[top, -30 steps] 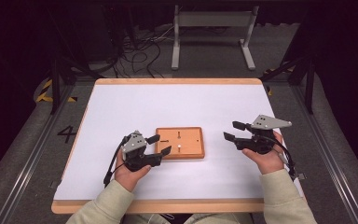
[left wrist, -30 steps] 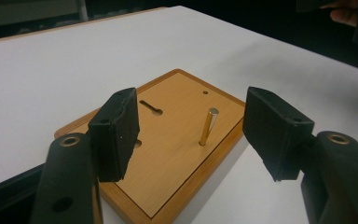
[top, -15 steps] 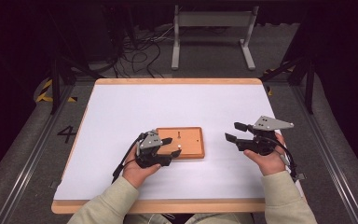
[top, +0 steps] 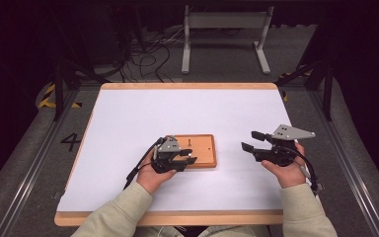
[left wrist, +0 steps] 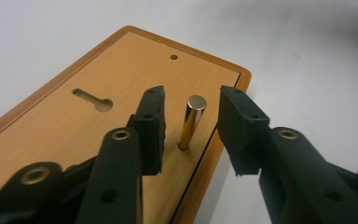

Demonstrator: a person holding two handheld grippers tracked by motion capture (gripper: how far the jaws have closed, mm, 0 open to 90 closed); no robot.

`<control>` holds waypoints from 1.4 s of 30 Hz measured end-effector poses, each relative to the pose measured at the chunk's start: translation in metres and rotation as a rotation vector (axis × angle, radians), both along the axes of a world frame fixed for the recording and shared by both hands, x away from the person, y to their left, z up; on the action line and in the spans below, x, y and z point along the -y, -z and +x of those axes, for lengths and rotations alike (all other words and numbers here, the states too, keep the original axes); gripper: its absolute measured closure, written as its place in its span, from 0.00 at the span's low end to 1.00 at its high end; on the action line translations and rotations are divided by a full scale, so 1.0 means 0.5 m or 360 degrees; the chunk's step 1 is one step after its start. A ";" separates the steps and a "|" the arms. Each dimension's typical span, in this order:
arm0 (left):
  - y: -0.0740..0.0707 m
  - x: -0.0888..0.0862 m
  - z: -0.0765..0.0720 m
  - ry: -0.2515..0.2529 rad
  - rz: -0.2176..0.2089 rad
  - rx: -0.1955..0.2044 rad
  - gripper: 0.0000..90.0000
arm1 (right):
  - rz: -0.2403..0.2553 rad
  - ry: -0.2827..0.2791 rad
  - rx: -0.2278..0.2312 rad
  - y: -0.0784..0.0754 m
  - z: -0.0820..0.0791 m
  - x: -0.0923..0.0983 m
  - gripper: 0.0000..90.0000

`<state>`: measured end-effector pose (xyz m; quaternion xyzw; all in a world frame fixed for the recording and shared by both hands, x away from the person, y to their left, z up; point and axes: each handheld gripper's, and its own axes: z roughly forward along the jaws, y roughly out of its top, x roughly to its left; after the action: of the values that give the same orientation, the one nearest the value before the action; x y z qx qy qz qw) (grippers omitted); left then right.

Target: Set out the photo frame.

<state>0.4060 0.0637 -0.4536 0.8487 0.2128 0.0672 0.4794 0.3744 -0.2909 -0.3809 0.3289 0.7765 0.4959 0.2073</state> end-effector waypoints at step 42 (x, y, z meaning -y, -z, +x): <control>0.014 0.005 -0.054 0.0224 0.0305 0.0697 0.93 | -0.0101 -0.0198 -0.0215 0.003 0.038 -0.089 0.43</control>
<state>0.3788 0.0610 -0.4606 0.8683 0.0369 0.2359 0.4348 0.3935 -0.2465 -0.3822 0.3059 0.8230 0.4596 0.1336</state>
